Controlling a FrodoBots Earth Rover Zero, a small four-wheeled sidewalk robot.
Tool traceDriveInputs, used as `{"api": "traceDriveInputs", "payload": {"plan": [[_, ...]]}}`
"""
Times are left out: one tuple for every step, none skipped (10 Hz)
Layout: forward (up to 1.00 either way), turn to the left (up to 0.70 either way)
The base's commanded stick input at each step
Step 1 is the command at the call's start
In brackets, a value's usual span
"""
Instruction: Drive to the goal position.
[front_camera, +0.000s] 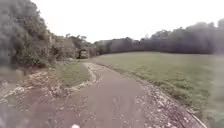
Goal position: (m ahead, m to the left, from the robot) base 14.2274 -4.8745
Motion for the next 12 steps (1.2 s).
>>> {"api": "traceDriveInputs", "payload": {"plan": [[0.70,0.00],[0.70,0.00],[0.70,0.00],[0.70,0.00],[0.70,0.00],[0.70,0.00],[0.70,0.00],[0.70,0.00],[0.70,0.00],[0.70,0.00],[0.70,0.00],[0.70,0.00]]}}
